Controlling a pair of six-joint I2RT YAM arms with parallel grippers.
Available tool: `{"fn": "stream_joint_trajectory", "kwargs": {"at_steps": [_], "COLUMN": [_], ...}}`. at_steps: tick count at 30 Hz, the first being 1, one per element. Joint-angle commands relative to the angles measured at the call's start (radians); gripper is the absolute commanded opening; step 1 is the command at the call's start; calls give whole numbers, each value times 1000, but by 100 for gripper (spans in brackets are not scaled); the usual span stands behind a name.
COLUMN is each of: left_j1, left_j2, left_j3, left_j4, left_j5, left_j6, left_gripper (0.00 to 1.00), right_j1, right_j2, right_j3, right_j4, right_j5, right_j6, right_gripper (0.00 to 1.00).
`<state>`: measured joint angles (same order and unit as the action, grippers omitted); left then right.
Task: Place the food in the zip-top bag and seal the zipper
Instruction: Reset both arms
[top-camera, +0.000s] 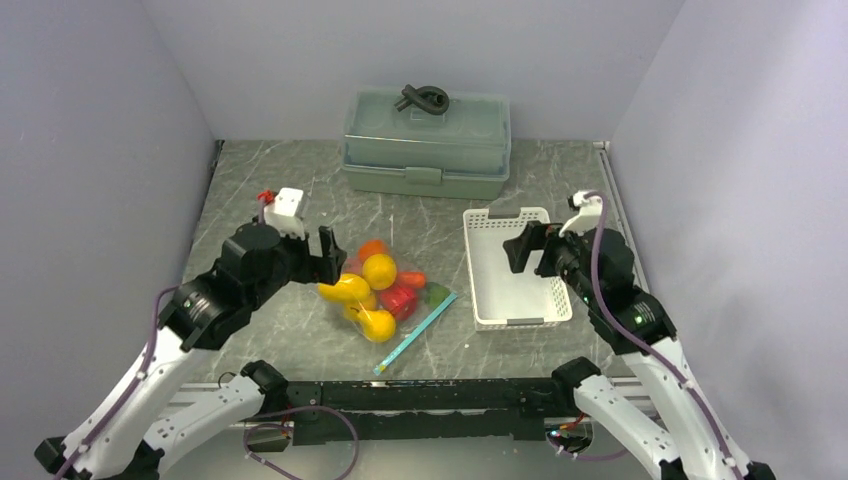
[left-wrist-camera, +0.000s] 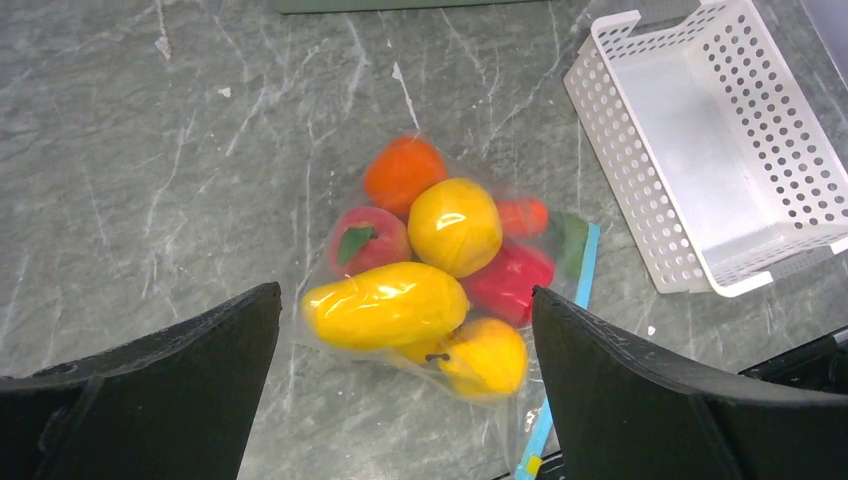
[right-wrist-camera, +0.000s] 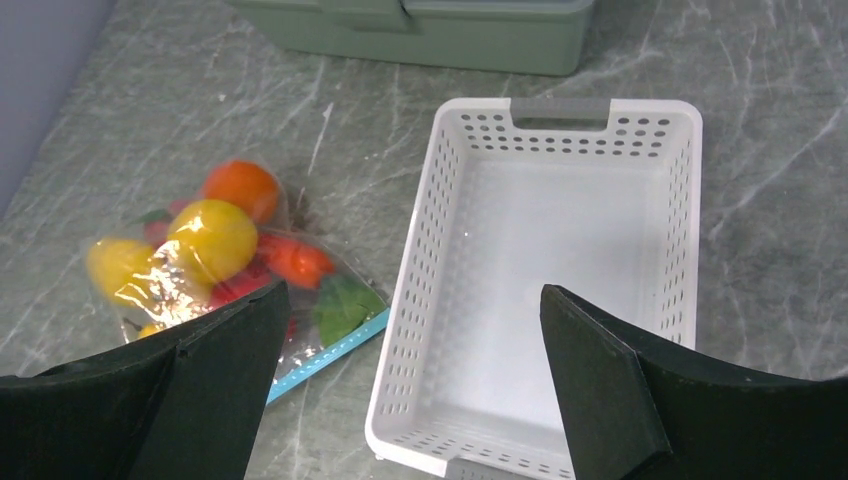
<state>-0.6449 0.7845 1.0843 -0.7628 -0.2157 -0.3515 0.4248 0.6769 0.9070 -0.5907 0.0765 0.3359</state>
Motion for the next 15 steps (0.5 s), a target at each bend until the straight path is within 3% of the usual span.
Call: {"fn": "stream_joint_trajectory", "kwargs": {"at_steps": [1, 15], "left_j1": [4, 4], "left_j2": [-120, -228], "left_j3": [-64, -128], "left_j4": [91, 122], "left_j5": [-30, -13], "left_j6": [44, 76], "left_gripper": [100, 100], "right_j1": [-3, 2], "right_j2": [-100, -267], "right_j3": [-44, -155], "right_j4": [100, 187], "right_j5": [-23, -18], "right_j6": [-48, -81], "right_gripper": [100, 100]}}
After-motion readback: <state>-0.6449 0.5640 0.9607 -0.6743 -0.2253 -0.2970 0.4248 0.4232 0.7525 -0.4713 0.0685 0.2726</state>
